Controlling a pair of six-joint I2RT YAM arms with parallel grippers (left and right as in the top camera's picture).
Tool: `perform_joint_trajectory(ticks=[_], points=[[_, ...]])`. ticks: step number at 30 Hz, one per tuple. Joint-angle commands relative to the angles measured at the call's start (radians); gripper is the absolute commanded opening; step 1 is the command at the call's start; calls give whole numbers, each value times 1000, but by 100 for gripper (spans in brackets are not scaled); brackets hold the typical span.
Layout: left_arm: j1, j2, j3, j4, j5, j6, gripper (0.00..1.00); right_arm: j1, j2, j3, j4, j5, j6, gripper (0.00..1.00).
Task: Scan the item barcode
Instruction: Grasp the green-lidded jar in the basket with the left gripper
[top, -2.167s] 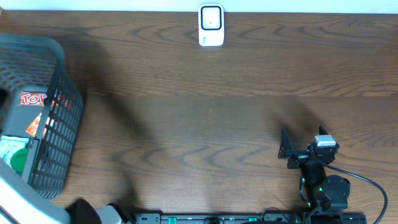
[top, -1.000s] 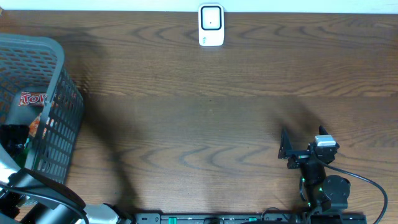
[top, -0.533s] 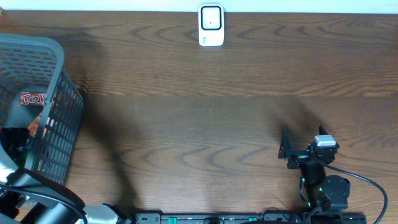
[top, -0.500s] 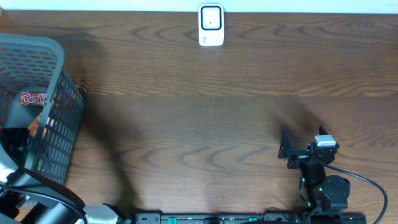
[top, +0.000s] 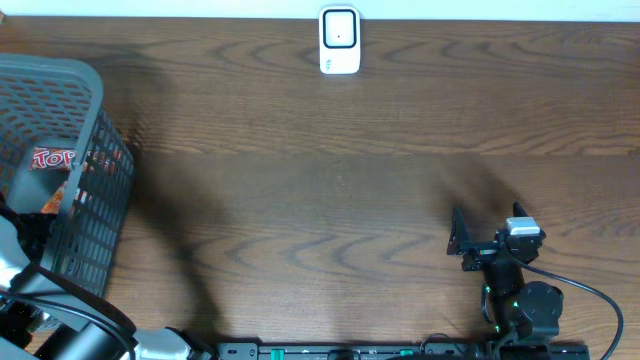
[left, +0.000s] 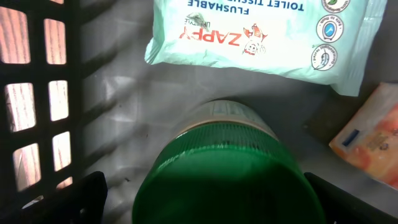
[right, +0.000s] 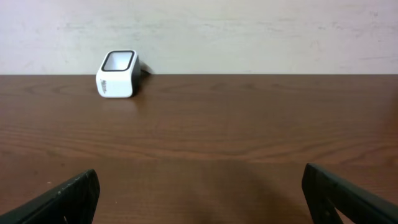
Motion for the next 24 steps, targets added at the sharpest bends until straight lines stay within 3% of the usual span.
perform_joint_trajectory(ticks=[1,5,12,16,24], points=[[3,47,-5,13,0,13,98,-7,-2,-3,-1,5,-8,99],[3,104,-5,50,74,73,98,-7,-2,-3,-1,5,-8,99],[5,138,-3,67,73,77,99,-7,-2,-3,-1,5,-8,99],[6,129,38,21,73,78,78,-7,-2,-3,-1,5,-8,99],[8,71,171,-129,138,77,76,-7,-2,-3,-1,5,-8,99]])
